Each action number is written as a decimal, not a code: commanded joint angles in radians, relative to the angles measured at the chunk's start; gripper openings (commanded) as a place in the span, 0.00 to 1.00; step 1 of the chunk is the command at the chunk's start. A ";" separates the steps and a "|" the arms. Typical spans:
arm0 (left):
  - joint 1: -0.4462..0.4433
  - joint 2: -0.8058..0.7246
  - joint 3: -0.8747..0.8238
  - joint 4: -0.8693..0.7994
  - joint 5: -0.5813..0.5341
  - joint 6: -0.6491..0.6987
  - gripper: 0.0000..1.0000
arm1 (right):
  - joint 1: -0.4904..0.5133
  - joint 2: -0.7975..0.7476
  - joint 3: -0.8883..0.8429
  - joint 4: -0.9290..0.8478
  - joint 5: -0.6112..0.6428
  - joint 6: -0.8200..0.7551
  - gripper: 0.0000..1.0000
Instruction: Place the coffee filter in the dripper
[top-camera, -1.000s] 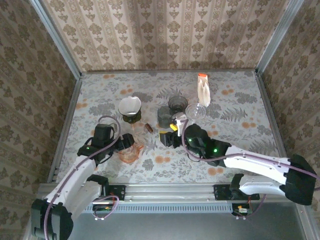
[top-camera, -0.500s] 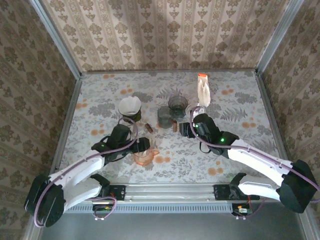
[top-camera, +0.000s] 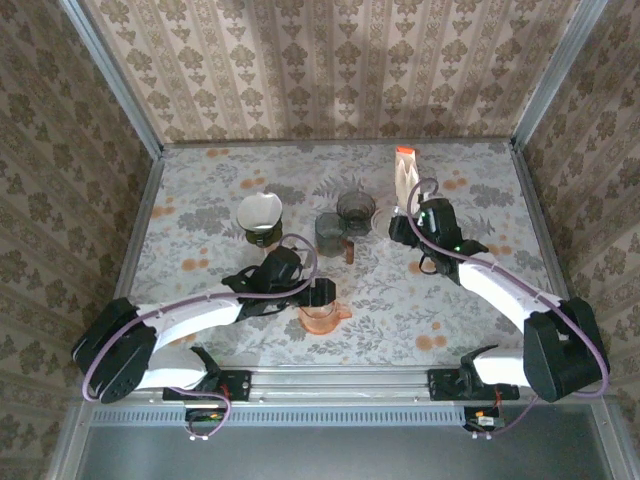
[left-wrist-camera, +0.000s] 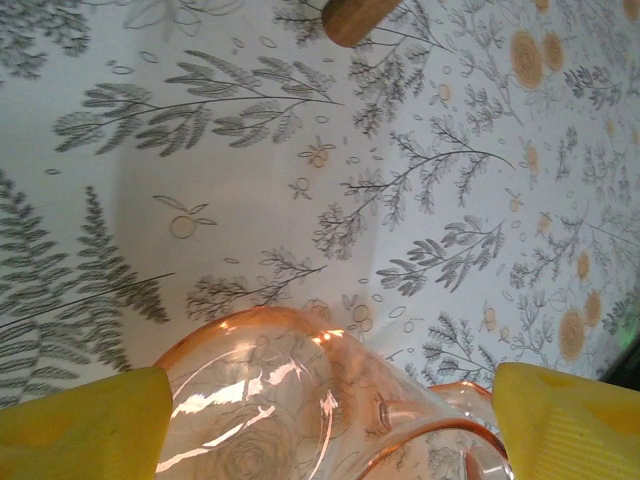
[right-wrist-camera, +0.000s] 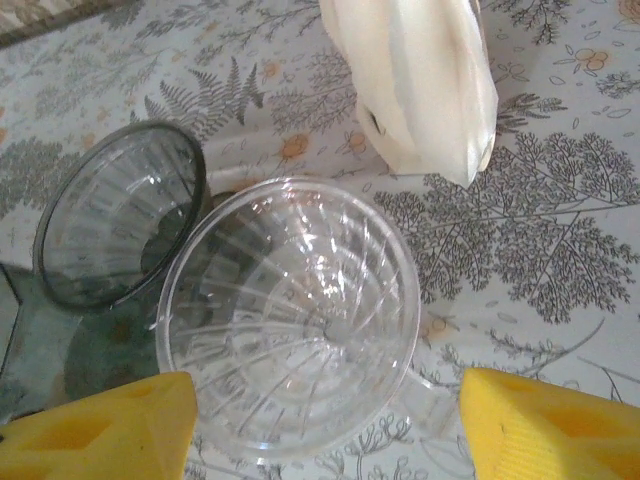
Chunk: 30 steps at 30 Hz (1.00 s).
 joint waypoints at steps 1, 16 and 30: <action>-0.009 0.009 0.037 0.019 0.048 0.026 0.85 | -0.044 0.059 0.011 0.082 -0.101 0.006 0.72; 0.079 -0.384 0.048 -0.235 -0.096 0.064 1.00 | 0.045 0.107 -0.079 0.161 -0.156 0.065 0.66; 0.147 -0.417 -0.008 -0.230 -0.047 0.027 1.00 | 0.083 0.045 -0.111 0.104 -0.004 0.007 0.70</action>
